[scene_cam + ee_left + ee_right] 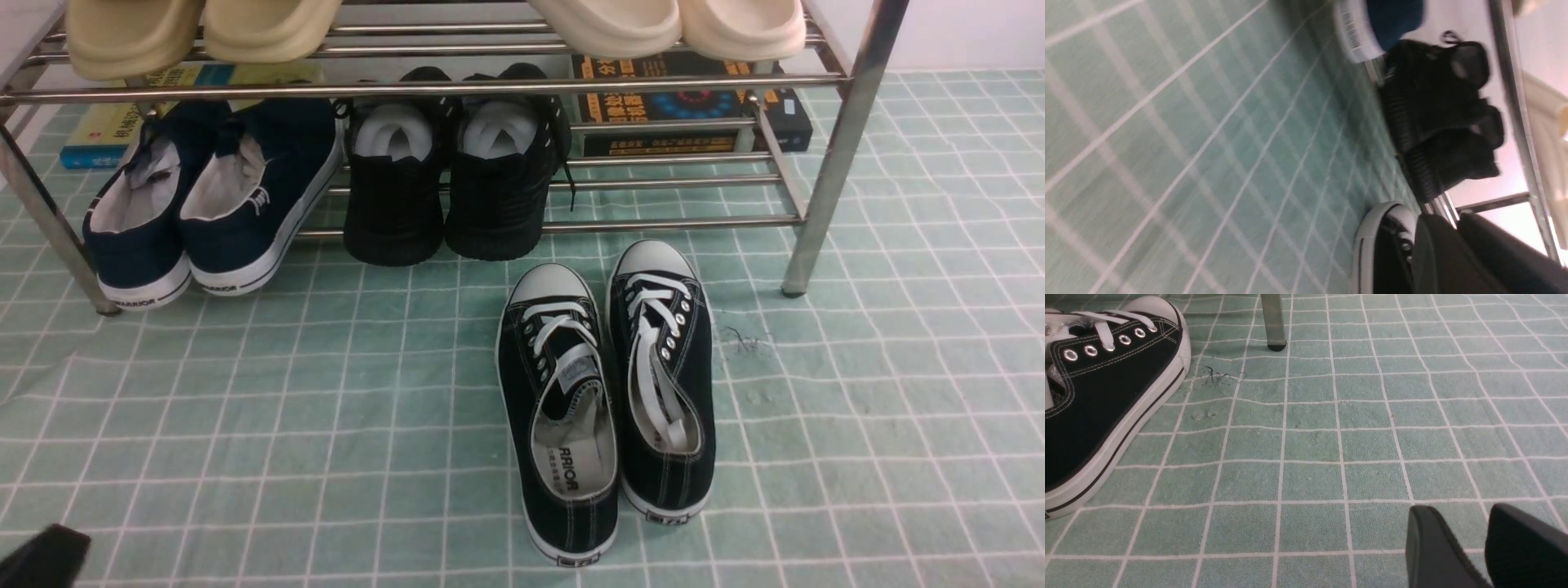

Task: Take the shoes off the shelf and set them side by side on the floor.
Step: 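Grasp the leftmost shoe on the bottom shelf of the shoe rack with the left gripper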

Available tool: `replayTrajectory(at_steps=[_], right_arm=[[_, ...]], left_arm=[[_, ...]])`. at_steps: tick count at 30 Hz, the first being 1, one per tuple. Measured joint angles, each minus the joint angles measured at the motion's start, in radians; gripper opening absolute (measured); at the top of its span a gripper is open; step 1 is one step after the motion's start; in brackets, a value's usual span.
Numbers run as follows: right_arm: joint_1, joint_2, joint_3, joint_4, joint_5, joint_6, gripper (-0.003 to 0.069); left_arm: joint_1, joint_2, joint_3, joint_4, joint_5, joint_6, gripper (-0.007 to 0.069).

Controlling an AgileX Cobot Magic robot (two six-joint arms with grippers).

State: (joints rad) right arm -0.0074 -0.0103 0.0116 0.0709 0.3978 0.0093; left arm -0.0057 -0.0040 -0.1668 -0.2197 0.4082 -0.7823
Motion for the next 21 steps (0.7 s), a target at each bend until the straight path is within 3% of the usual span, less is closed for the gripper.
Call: replayTrajectory(at_steps=[3, 7, 13, 16, 21], right_arm=[[0.0, 0.0, 0.0, 0.0, 0.0, 0.0, 0.0229], [0.0, 0.0, 0.0, 0.0, 0.0, 0.0, 0.0235], [0.0, 0.0, 0.0, 0.0, 0.0, 0.0, 0.0237], [0.0, 0.0, 0.0, 0.0, 0.0, 0.0, 0.0237], [0.0, 0.0, 0.0, 0.0, 0.0, 0.0, 0.0237]], left_arm=[[0.0, 0.084, -0.127, 0.067, 0.071, 0.063, 0.0002], [0.0, 0.31, -0.265, 0.171, 0.242, 0.09, 0.0001], [0.0, 0.63, -0.388, 0.2, 0.348, 0.18, 0.0001], [0.0, 0.855, -0.516, 0.203, 0.399, 0.294, 0.0001], [0.0, 1.046, -0.69, 0.229, 0.414, 0.323, 0.0009]])
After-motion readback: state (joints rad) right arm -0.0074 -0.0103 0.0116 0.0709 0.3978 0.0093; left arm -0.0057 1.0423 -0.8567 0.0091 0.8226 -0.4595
